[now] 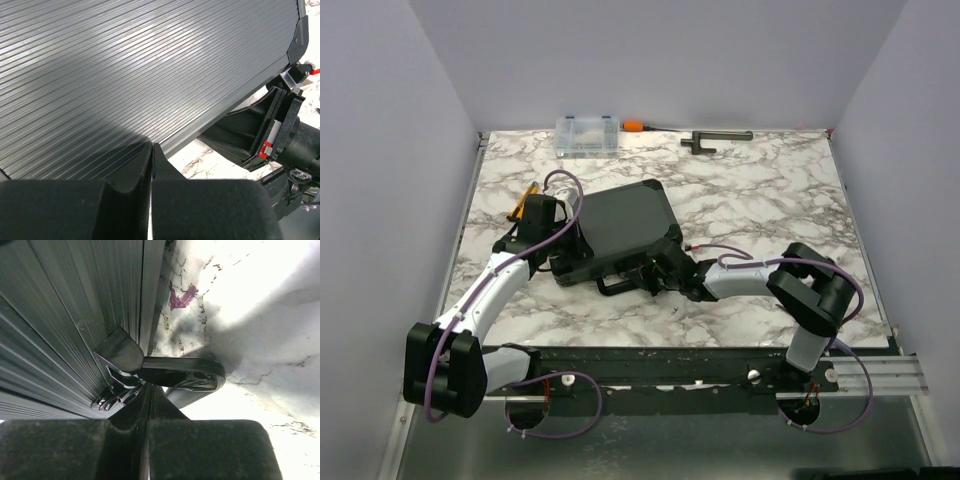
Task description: Pack up texas hold em set
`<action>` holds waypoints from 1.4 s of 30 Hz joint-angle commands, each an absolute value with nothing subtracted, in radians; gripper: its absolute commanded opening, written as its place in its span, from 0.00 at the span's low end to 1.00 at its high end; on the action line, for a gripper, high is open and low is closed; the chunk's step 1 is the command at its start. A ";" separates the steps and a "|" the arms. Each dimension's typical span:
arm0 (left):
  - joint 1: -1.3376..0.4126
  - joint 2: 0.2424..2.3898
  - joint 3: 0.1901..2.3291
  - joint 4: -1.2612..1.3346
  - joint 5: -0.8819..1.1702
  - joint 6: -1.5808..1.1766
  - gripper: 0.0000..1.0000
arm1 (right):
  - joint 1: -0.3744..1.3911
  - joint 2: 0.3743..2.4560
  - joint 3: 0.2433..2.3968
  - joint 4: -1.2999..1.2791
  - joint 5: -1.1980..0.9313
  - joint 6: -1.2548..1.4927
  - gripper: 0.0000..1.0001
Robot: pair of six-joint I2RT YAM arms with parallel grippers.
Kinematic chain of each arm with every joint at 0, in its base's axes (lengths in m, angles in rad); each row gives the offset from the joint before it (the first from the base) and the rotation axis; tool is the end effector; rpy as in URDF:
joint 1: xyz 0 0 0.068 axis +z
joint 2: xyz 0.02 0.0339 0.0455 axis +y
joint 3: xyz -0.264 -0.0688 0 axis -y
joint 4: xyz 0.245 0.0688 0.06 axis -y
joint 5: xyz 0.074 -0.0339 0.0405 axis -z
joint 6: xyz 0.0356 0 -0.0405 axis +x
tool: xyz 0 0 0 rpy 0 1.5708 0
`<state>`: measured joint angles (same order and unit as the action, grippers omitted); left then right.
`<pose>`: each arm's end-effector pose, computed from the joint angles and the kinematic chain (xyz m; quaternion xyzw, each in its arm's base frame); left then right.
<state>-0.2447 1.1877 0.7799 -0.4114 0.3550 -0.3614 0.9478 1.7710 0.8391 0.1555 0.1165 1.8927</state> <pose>0.2331 -0.0710 0.2378 0.0113 0.9178 -0.2646 0.2958 0.2045 0.2776 0.1347 0.4390 0.8095 0.3738 0.1110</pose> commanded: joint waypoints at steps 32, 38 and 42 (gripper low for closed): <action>-0.305 1.181 0.740 -0.543 0.300 -0.334 0.00 | 0.976 1.859 0.880 0.036 0.186 1.991 0.01; -0.305 1.150 0.735 -0.543 0.278 -0.334 0.00 | 0.975 1.725 0.846 -0.075 0.209 1.935 0.01; -0.306 1.118 0.733 -0.541 0.251 -0.334 0.00 | 0.975 1.664 0.851 -0.149 0.200 1.856 0.05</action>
<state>-0.2905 1.1500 0.7700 -0.4164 0.2779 -0.3500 0.9756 1.7226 0.8608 -0.0032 0.1490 1.9430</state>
